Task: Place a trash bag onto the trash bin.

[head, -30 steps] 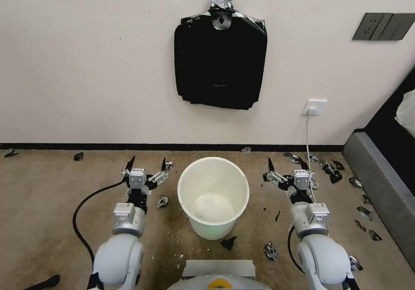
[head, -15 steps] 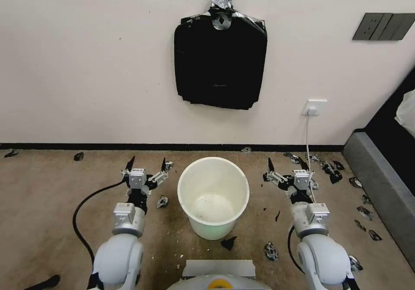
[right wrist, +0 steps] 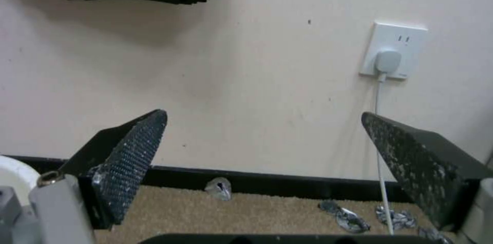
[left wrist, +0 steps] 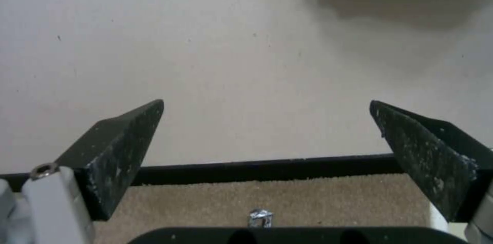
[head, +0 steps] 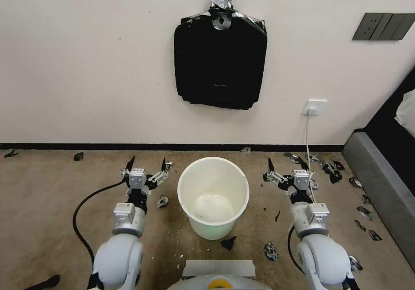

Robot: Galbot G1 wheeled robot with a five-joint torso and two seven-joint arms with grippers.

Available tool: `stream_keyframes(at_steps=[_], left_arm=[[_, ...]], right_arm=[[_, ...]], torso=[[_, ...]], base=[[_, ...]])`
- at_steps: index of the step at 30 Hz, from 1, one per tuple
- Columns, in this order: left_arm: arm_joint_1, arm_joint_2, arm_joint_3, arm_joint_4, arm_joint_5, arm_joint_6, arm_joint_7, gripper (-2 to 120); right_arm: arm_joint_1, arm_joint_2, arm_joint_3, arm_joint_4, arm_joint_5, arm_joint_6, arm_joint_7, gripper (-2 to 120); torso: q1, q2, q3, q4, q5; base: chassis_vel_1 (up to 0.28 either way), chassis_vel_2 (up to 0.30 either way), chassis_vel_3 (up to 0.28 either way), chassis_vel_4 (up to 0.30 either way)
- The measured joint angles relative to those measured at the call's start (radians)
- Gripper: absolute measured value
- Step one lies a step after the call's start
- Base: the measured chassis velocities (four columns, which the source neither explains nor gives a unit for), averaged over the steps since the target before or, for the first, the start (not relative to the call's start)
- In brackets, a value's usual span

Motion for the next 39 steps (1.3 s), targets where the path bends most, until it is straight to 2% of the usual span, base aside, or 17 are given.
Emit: stream_keyframes(at_steps=[6, 8, 9, 11, 14, 15, 17, 18, 19, 24, 33, 39], left_arm=[[0.008, -0.001, 0.0, -0.007, 0.0, -0.008, -0.001, 100], [0.042, -0.009, -0.002, -0.037, -0.002, -0.045, -0.008, 100], [0.094, -0.022, -0.005, -0.082, -0.005, -0.097, -0.02, 100], [0.116, -0.023, -0.006, -0.092, -0.005, -0.102, -0.02, 100], [0.156, -0.03, -0.001, -0.132, -0.008, -0.131, -0.02, 100], [0.184, -0.035, 0.0, -0.161, -0.011, -0.154, -0.021, 100], [0.246, -0.047, 0.007, -0.222, -0.017, -0.204, -0.024, 100], [0.246, -0.047, 0.007, -0.222, -0.017, -0.204, -0.024, 100], [0.288, -0.056, 0.008, -0.264, -0.022, -0.239, -0.027, 100], [0.375, -0.055, 0.019, -0.342, -0.024, -0.303, -0.014, 100], [0.37, -0.056, 0.012, -0.341, -0.025, -0.306, -0.01, 100], [0.344, -0.027, -0.013, -0.3, -0.063, -0.301, 0.002, 100]], right_arm=[[-0.003, -0.003, 0.0, 0.004, 0.0, 0.0, 0.002, 100], [-0.014, -0.012, -0.002, 0.024, 0.001, 0.003, 0.013, 100], [-0.04, -0.033, -0.005, 0.073, 0.008, 0.011, 0.041, 100], [-0.062, -0.051, -0.007, 0.113, 0.014, 0.018, 0.064, 100], [-0.104, -0.084, -0.012, 0.187, 0.026, 0.031, 0.106, 100], [-0.122, -0.099, -0.015, 0.224, 0.031, 0.037, 0.126, 100], [-0.163, -0.131, -0.02, 0.294, 0.042, 0.049, 0.167, 100], [-0.163, -0.131, -0.02, 0.294, 0.042, 0.049, 0.167, 100], [-0.188, -0.153, -0.036, 0.332, 0.034, 0.073, 0.196, 100], [-0.213, -0.173, -0.103, 0.345, 0.013, 0.125, 0.214, 100], [-0.205, -0.158, -0.125, 0.317, 0.029, 0.142, 0.228, 100], [-0.118, -0.121, -0.148, 0.232, 0.04, 0.171, 0.24, 100]], torso=[[0.0, 0.0, 0.0, -0.0001, 0.0], [0.0, 0.0, 0.0, 0.0, 0.0001], [0.0, 0.0, 0.0, 0.0001, 0.0001], [0.0, 0.0, 0.0, 0.0002, 0.0008], [0.0, 0.0, 0.0, -0.0002, -0.0004], [0.0, 0.0, 0.0, -0.0002, 0.0004], [0.0, 0.0, 0.0, -0.0002, -0.0001], [0.0, 0.0, 0.0, -0.0002, -0.0001], [0.0, 0.0, 0.0, 0.0, -0.0002], [0.0, 0.0, 0.0, 0.0, 0.0004], [0.0, 0.0, 0.0, 0.0, 0.0001], [0.0, 0.0, 0.0, 0.0, 0.0001]], base=[[0.0, 0.0, 0.0, 0.0], [0.0, 0.0, 0.0, 0.0], [0.0, 0.0, 0.0, 0.0], [0.0, 0.0, 0.0, 0.0], [0.0, 0.0, 0.0, 0.0], [0.0, 0.0, 0.0, 0.0], [0.0, 0.0, 0.0, 0.0], [0.0, 0.0, 0.0, 0.0], [0.0, 0.0, 0.0, 0.0], [0.0, 0.0, 0.0, 0.0], [0.0, 0.0, 0.0, 0.0], [0.0, 0.0, 0.0, 0.0]])
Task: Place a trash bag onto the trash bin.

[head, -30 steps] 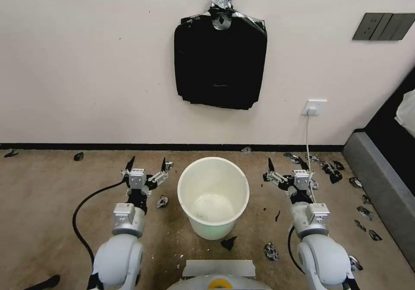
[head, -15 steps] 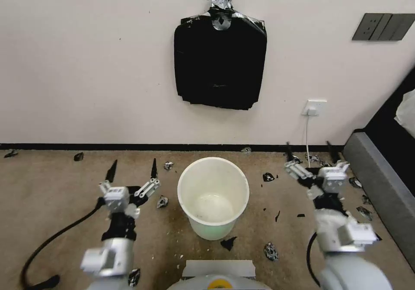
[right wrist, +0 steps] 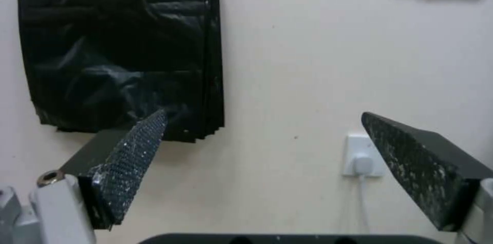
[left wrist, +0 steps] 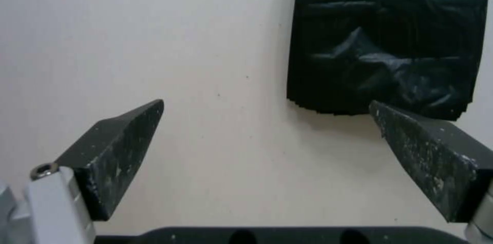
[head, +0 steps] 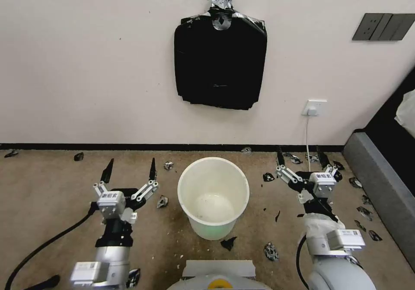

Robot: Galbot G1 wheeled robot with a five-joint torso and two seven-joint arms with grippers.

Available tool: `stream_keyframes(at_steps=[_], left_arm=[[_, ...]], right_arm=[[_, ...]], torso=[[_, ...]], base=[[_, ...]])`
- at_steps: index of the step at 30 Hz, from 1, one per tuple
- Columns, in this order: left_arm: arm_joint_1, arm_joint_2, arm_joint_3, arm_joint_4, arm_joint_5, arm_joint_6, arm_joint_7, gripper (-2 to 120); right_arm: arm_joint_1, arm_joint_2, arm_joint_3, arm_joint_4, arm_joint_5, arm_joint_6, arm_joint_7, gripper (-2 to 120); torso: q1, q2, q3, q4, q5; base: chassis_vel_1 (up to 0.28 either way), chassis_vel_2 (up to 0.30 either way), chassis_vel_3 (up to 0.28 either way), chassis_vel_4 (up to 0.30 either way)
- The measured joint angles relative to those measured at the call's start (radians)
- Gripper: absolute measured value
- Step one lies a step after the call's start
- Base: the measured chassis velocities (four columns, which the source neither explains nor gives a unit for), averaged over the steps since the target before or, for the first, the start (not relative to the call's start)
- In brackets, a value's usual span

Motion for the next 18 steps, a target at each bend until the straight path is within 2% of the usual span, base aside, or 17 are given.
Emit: stream_keyframes(at_steps=[5, 8, 11, 12, 13, 14, 16, 18], left_arm=[[-0.012, 0.042, -0.01, 0.017, -0.052, 0.016, 0.007, 100], [-0.03, 0.101, -0.018, 0.027, -0.09, 0.039, 0.014, 100], [-0.04, 0.125, -0.025, 0.029, -0.106, 0.049, 0.02, 100], [-0.04, 0.125, -0.025, 0.029, -0.106, 0.049, 0.02, 100], [-0.043, 0.132, -0.034, 0.033, -0.115, 0.052, 0.023, 100], [-0.043, 0.132, -0.034, 0.033, -0.115, 0.052, 0.023, 100], [-0.036, 0.125, -0.05, 0.039, -0.116, 0.051, 0.029, 100], [-0.033, 0.118, -0.052, 0.042, -0.114, 0.05, 0.032, 100]], right_arm=[[0.089, -0.011, -0.04, -0.047, 0.112, -0.022, -0.047, 100], [0.201, -0.062, -0.092, -0.093, 0.258, -0.052, -0.116, 100], [0.278, -0.08, -0.128, -0.133, 0.298, -0.06, -0.138, 100], [0.278, -0.08, -0.128, -0.133, 0.298, -0.06, -0.138, 100], [0.359, -0.08, -0.162, -0.18, 0.314, -0.068, -0.131, 100], [0.359, -0.08, -0.162, -0.18, 0.314, -0.068, -0.131, 100], [0.499, -0.07, -0.2, -0.261, 0.347, -0.114, -0.124, 100], [0.546, -0.071, -0.211, -0.282, 0.375, -0.129, -0.129, 100]], torso=[[0.0, 0.0, 0.0, 0.0, -0.0001], [0.0, 0.0, 0.0, 0.0001, -0.0002], [0.0, 0.0, 0.0, 0.0, -0.0004], [0.0, 0.0, 0.0, 0.0, -0.0004], [0.0, 0.0, 0.0, -0.0001, -0.0003], [0.0, 0.0, 0.0, -0.0001, -0.0003], [0.0, 0.0, 0.0, 0.0, 0.0], [0.0, 0.0, 0.0, 0.0002, -0.0003]], base=[[0.0, 0.0, 0.0, 0.0], [0.0, 0.0, 0.0, 0.0], [0.0, 0.0, 0.0, 0.0], [0.0, 0.0, 0.0, 0.0], [0.0, 0.0, 0.0, 0.0], [0.0, 0.0, 0.0, 0.0], [0.0, 0.0, 0.0, 0.0], [0.0, 0.0, 0.0, 0.0]])
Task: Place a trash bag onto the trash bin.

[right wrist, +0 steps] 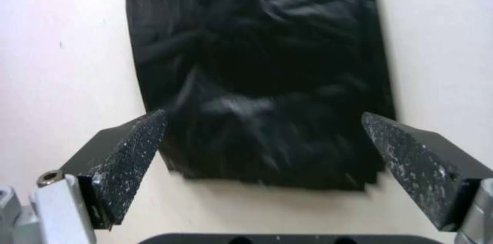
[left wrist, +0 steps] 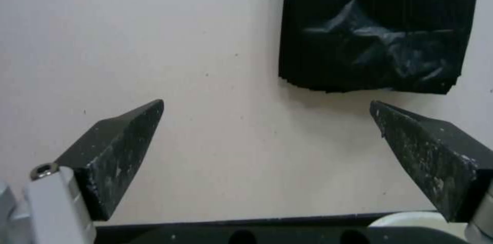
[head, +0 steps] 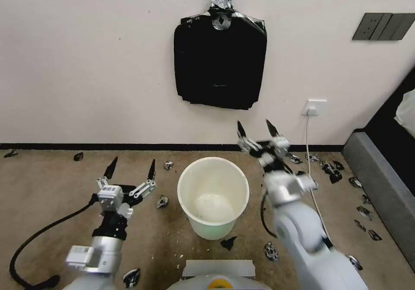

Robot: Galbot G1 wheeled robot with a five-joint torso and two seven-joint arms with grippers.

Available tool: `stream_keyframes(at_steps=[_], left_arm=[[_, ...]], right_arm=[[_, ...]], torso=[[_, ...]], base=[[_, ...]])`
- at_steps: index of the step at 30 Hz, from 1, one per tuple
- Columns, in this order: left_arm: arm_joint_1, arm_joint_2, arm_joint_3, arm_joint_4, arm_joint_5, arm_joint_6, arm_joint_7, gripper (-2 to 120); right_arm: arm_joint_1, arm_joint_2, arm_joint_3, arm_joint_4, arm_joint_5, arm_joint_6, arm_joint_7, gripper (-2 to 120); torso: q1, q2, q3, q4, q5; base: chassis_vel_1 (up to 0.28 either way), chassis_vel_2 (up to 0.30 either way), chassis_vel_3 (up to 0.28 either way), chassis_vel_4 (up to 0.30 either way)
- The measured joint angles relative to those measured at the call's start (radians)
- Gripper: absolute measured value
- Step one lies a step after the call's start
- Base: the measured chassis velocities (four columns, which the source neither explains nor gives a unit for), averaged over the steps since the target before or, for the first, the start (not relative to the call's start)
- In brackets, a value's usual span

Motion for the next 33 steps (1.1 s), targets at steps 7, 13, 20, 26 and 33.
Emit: stream_keyframes(at_steps=[7, 13, 20, 26, 33], left_arm=[[0.027, -0.031, -0.017, 0.011, 0.009, -0.019, 0.007, 100], [0.034, -0.034, -0.023, 0.011, 0.017, -0.023, 0.008, 100], [0.056, -0.076, -0.022, 0.0, 0.034, -0.044, 0.008, 100], [0.064, -0.08, -0.033, -0.007, 0.035, -0.066, 0.006, 100], [0.065, -0.078, -0.05, -0.007, 0.011, -0.072, 0.002, 100]], right_arm=[[0.279, 0.032, -0.073, -0.085, 0.285, -0.087, 0.016, 100], [0.461, 0.094, -0.06, -0.149, 0.596, -0.144, 0.025, 100], [0.615, 0.143, -0.007, -0.272, 0.874, -0.168, 0.018, 100], [0.661, 0.155, 0.011, -0.339, 0.945, -0.17, -0.004, 100], [0.704, 0.152, 0.006, -0.373, 0.954, -0.176, -0.038, 100]], torso=[[0.0, 0.0, 0.0, 0.0, 0.0001], [0.0, 0.0, 0.0, 0.0, 0.0001], [0.0, 0.0, 0.0, 0.0, 0.0001], [0.0, 0.0, 0.0, -0.0001, 0.0003], [0.0, 0.0, 0.0, -0.0002, 0.0002]], base=[[0.0, 0.0, 0.0, 0.0], [0.0, 0.0, 0.0, 0.0], [0.0, 0.0, 0.0, 0.0], [0.0, 0.0, 0.0, 0.0], [0.0, 0.0, 0.0, 0.0]])
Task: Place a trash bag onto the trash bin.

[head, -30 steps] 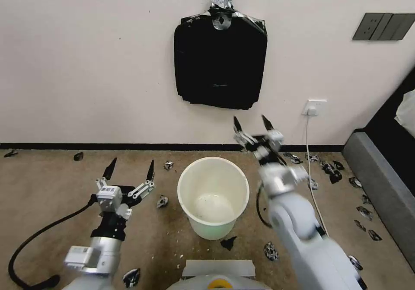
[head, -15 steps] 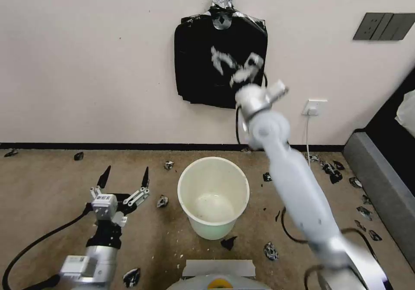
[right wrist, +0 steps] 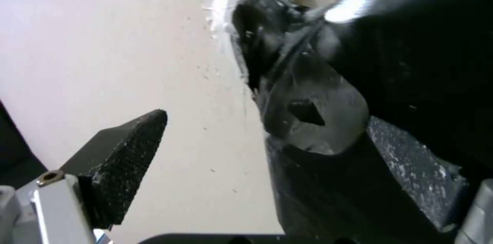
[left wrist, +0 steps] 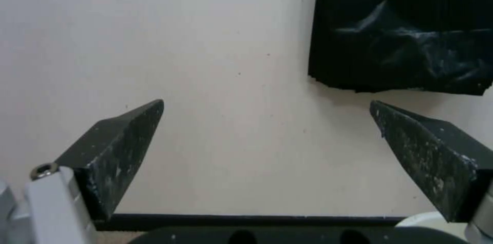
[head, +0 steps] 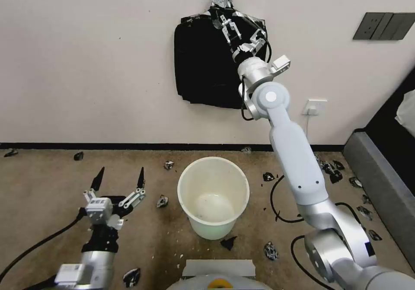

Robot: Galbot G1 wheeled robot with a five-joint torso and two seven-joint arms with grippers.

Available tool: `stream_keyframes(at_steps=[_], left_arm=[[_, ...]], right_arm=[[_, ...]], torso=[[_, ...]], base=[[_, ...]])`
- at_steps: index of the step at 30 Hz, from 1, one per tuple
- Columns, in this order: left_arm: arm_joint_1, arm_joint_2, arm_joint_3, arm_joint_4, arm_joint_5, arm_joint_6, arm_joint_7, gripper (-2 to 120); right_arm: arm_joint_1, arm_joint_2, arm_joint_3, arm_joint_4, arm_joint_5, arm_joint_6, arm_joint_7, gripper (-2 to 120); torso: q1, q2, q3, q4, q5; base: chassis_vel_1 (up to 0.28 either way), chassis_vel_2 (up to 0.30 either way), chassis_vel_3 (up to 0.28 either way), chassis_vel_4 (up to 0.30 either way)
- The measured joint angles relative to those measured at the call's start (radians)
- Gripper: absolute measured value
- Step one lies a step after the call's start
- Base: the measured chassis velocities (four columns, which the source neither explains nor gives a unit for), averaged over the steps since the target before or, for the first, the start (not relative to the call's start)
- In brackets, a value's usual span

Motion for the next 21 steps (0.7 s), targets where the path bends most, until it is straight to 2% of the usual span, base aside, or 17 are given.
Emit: stream_keyframes(at_steps=[17, 21], left_arm=[[-0.002, 0.004, -0.008, -0.003, -0.027, 0.008, -0.003, 100], [-0.005, 0.004, -0.008, -0.006, -0.027, 0.011, -0.003, 100]], right_arm=[[0.03, 0.024, -0.007, -0.039, -0.009, -0.009, -0.104, 100], [0.042, 0.041, 0.006, -0.061, -0.01, -0.008, -0.107, 91]], torso=[[0.0, 0.0, 0.0, 0.0, 0.0], [0.0, 0.0, 0.0, 0.0001, 0.0]], base=[[0.0, 0.0, 0.0, 0.0], [0.0, 0.0, 0.0, 0.0]])
